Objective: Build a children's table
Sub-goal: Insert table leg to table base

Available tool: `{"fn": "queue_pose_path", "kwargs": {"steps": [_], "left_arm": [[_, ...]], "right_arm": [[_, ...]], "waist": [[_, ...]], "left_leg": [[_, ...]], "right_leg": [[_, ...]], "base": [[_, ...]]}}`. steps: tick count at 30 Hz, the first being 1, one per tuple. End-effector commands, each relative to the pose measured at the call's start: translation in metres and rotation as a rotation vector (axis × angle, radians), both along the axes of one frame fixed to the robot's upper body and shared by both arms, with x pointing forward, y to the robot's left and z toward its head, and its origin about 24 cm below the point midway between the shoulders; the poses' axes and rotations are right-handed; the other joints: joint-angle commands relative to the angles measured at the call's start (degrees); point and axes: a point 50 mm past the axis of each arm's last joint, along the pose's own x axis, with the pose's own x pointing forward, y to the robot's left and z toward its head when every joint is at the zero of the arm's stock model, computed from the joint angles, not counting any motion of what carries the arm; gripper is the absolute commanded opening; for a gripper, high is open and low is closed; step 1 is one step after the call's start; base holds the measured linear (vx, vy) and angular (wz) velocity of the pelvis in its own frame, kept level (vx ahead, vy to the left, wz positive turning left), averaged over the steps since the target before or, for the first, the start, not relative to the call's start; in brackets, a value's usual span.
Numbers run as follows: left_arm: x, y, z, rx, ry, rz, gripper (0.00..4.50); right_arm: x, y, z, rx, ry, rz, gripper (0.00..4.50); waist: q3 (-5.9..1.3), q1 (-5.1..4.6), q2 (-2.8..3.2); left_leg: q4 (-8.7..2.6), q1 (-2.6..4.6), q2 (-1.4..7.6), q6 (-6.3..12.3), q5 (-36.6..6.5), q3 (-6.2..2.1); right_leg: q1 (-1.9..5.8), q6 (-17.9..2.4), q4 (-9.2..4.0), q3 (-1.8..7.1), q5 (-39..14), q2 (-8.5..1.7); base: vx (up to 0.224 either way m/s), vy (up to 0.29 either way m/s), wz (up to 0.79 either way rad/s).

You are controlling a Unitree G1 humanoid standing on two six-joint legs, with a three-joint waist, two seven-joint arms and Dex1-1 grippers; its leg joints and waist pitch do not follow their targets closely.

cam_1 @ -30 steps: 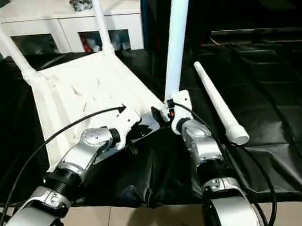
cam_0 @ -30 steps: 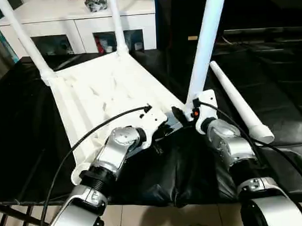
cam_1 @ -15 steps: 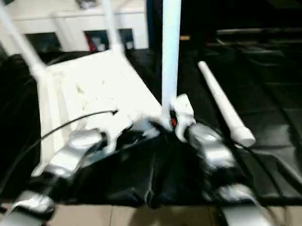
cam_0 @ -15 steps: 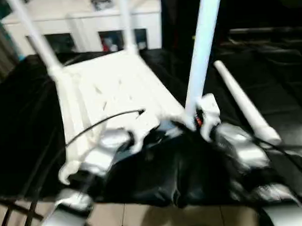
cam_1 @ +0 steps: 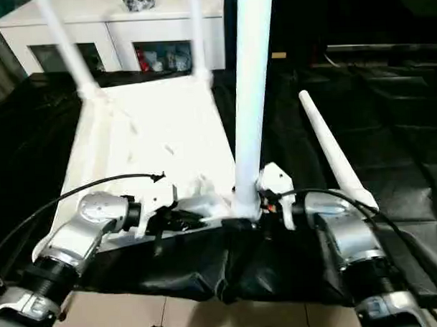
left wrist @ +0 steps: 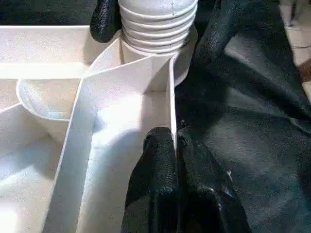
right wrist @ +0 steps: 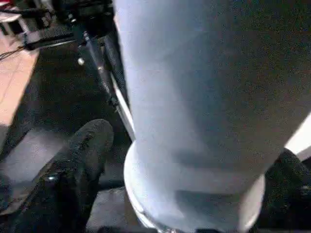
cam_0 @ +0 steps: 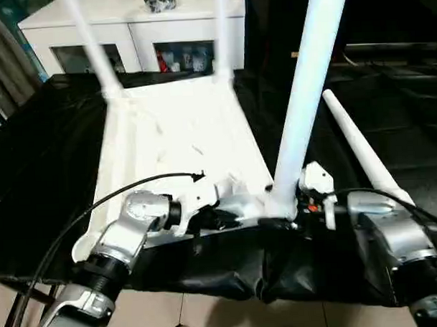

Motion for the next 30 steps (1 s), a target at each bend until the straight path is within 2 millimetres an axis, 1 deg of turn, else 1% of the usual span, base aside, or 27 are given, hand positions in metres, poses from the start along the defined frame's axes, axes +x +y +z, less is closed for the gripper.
{"fn": "queue_pose_path", "kwargs": {"steps": [1,4,5,6,7,8,10,11,14,17,19,20,25,26,28,29,30], "left_arm": [[-0.001,-0.014,0.016,-0.065,-0.063,-0.078,0.0],[-0.001,-0.012,0.016,-0.063,-0.058,-0.086,0.0],[-0.001,-0.012,0.016,-0.062,-0.056,-0.087,0.0],[-0.002,-0.012,0.016,-0.06,-0.052,-0.092,0.0],[-0.002,-0.011,0.015,-0.058,-0.048,-0.094,0.0],[-0.002,-0.011,0.015,-0.058,-0.048,-0.095,0.0],[-0.003,-0.011,0.015,-0.059,-0.043,-0.097,0.0],[-0.003,-0.01,0.014,-0.059,-0.041,-0.098,0.0],[-0.003,-0.01,0.014,-0.059,-0.035,-0.1,0.0],[-0.003,-0.01,0.014,-0.068,-0.027,-0.092,0.0],[-0.003,-0.011,0.014,-0.079,-0.024,-0.087,0.0],[-0.003,-0.012,0.015,-0.088,-0.021,-0.082,0.0],[-0.002,-0.012,0.016,-0.109,-0.013,-0.056,0.0],[-0.002,-0.012,0.016,-0.112,-0.013,-0.052,0.0],[-0.001,-0.012,0.016,-0.115,-0.012,-0.047,0.0],[-0.001,-0.011,0.017,-0.121,-0.011,-0.038,0.0],[0.0,-0.011,0.017,-0.124,-0.01,-0.034,0.0]], "right_arm": [[-0.008,0.018,0.002,0.017,0.018,0.128,3.77],[-0.011,0.018,0.004,0.026,0.048,0.151,3.57],[-0.011,0.018,0.004,0.028,0.054,0.156,3.36],[-0.012,0.019,0.005,0.03,0.061,0.163,3.36],[-0.013,0.019,0.005,0.03,0.07,0.17,3.25],[-0.013,0.019,0.005,0.03,0.07,0.171,3.25],[-0.015,0.018,0.004,0.031,0.083,0.181,2.96],[-0.016,0.018,0.004,0.032,0.089,0.185,2.9],[-0.018,0.018,0.004,0.032,0.101,0.192,2.85],[-0.02,0.019,0.002,0.032,0.121,0.194,2.81],[-0.02,0.019,0.0,0.046,0.133,0.18,2.8],[-0.02,0.02,-0.001,0.063,0.14,0.166,2.8],[-0.02,0.02,-0.005,0.122,0.183,0.117,2.79],[-0.021,0.02,-0.007,0.131,0.189,0.107,2.79],[-0.02,0.021,-0.008,0.141,0.192,0.091,2.79],[-0.018,0.02,-0.012,0.167,0.204,0.044,2.79],[-0.017,0.019,-0.014,0.178,0.207,0.018,2.79]], "waist": [[-3.47,-0.11,-1.17],[-3.52,0.01,-1.09],[-3.55,0.04,-1.07],[-3.54,0.02,-1.14],[-3.56,0.08,-1.18],[-3.56,0.08,-1.18],[-3.54,0.12,-1.16],[-3.57,0.16,-1.2],[-3.61,0.35,-1.16],[-3.68,0.57,-1.27],[-3.68,0.69,-1.22],[-3.7,0.76,-1.28],[-3.64,0.85,-1.28],[-3.67,0.94,-1.03],[-3.66,0.85,-1.08],[-3.7,0.98,-0.47],[-3.7,0.98,-0.47]], "left_leg": [[-4.32,1.06,2.98,4.04,-16.3,-1.36],[-4.32,1.19,3.06,4.0,-16.3,-1.38],[-4.3,1.21,3.05,4.02,-16.2,-1.36],[-4.3,1.1,3.02,3.99,-16.1,-1.37],[-4.3,1.09,3.04,3.98,-15.8,-1.39],[-4.3,1.09,3.04,3.98,-15.8,-1.39],[-4.32,1.15,3.06,3.83,-15.9,-1.37],[-4.28,1.1,3.02,3.82,-15.7,-1.38],[-4.23,1.13,3.04,3.87,-15.1,-1.37],[-4.17,1.12,3.06,4.05,-14.3,-1.34],[-4.16,1.11,3.06,4.07,-14.2,-1.32],[-4.14,1.11,3.05,4.08,-14.0,-1.32],[-4.16,1.18,3.03,3.88,-14.6,-1.3],[-4.19,1.19,3.05,3.78,-14.6,-1.38],[-4.27,1.1,3.03,3.6,-14.7,-1.4],[-4.26,1.22,3.04,3.3,-15.2,-1.48],[-4.26,1.22,3.04,3.3,-15.2,-1.48]], "right_leg": [[2.67,-11.6,-4.74,2.13,-21.0,-2.95],[2.57,-11.4,-4.69,2.19,-21.2,-2.96],[2.55,-11.5,-4.72,2.19,-21.0,-2.99],[2.61,-11.5,-4.67,2.17,-20.9,-2.97],[2.62,-11.4,-4.66,2.18,-20.8,-3.02],[2.62,-11.4,-4.66,2.18,-20.8,-3.02],[2.56,-11.3,-4.7,2.2,-21.1,-3.01],[2.61,-11.4,-4.64,2.21,-20.8,-3.02],[2.61,-11.4,-4.61,2.23,-20.5,-3.05],[2.65,-11.4,-4.51,2.25,-19.7,-3.04],[2.62,-11.4,-4.47,2.24,-19.5,-3.03],[2.64,-11.5,-4.42,2.23,-19.4,-3.03],[2.57,-11.2,-4.6,2.24,-20.5,-3.07],[2.57,-11.2,-4.57,2.21,-20.6,-3.09],[2.61,-11.1,-4.56,2.16,-20.4,-3.02],[2.54,-11.3,-4.53,2.16,-20.1,-3.09],[2.54,-11.3,-4.53,2.16,-20.1,-3.09]], "base": [[0.0,0.0,0.0],[0.0,0.0,0.0],[0.0,0.0,0.0],[0.0,0.0,0.0],[0.0,0.0,0.0],[0.0,0.0,0.0],[0.0,0.0,0.0],[0.0,0.0,0.0],[0.0,0.0,0.0],[0.0,0.0,0.0],[0.0,0.0,0.0],[0.0,0.0,0.0],[0.0,0.0,0.0],[0.0,0.0,0.0],[0.0,0.0,0.0],[0.0,0.0,0.0],[0.0,0.0,0.0]]}}
